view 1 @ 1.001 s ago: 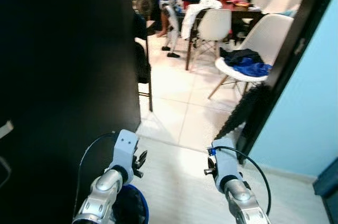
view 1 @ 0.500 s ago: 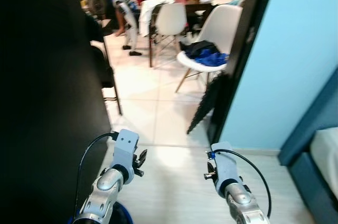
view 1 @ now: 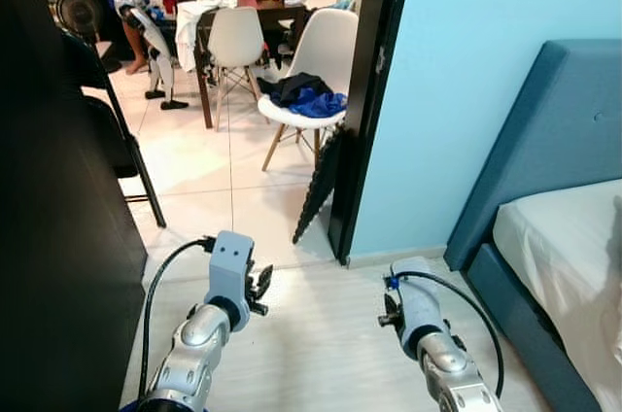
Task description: Clean up the room
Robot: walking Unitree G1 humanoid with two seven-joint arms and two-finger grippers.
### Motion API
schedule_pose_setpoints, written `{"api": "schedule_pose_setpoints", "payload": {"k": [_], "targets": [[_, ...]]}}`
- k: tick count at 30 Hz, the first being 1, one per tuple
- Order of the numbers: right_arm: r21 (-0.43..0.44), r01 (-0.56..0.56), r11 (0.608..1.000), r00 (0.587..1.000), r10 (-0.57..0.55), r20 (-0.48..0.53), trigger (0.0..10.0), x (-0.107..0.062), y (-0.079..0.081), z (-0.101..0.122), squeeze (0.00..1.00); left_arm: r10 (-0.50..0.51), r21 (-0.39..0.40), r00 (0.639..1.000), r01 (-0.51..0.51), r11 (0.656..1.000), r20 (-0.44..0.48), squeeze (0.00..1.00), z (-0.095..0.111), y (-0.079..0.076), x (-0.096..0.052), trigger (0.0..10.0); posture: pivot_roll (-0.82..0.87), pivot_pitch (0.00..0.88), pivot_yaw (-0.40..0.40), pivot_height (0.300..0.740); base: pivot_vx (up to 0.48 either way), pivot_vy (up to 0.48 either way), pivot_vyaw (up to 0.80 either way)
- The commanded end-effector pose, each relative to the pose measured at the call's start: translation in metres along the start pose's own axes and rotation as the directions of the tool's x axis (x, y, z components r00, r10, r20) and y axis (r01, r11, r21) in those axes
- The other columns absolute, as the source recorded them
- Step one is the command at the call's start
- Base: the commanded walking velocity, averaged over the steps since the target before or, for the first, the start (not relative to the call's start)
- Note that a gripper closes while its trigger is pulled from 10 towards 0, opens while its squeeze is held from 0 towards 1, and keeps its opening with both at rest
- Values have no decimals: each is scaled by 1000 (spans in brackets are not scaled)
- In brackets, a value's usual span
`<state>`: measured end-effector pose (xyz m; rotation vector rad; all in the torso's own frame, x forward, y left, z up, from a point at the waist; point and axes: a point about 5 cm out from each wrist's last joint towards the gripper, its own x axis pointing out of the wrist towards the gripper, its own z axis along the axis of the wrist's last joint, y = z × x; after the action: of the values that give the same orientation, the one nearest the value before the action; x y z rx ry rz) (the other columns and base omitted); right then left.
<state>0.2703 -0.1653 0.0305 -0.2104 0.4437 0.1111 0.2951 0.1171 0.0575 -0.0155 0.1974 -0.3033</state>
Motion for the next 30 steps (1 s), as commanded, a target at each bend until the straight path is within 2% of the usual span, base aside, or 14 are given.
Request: {"api": "schedule_pose_setpoints", "payload": {"k": [1, 7, 30], "targets": [[-12, -12, 1000, 1000, 12, 13, 10000, 0, 2, 3, 0, 8, -5, 1000, -8, 1000, 5, 0, -2, -3, -2, 10000, -32, 0, -17, 740, 0, 0, 0], [-15, -15, 1000, 1000, 15, 18, 10000, 0, 2, 5, 0, 19, -21, 1000, -19, 1000, 6, 0, -3, -4, -2, 10000, -33, 0, -19, 740, 0, 0, 0], [-26, -29, 999, 999, 29, 30, 10000, 3, 3, 9, 0, 48, -43, 999, -47, 998, 13, 0, 1, 1, -1, 10000, -33, 0, -22, 740, 0, -348, 0]]}}
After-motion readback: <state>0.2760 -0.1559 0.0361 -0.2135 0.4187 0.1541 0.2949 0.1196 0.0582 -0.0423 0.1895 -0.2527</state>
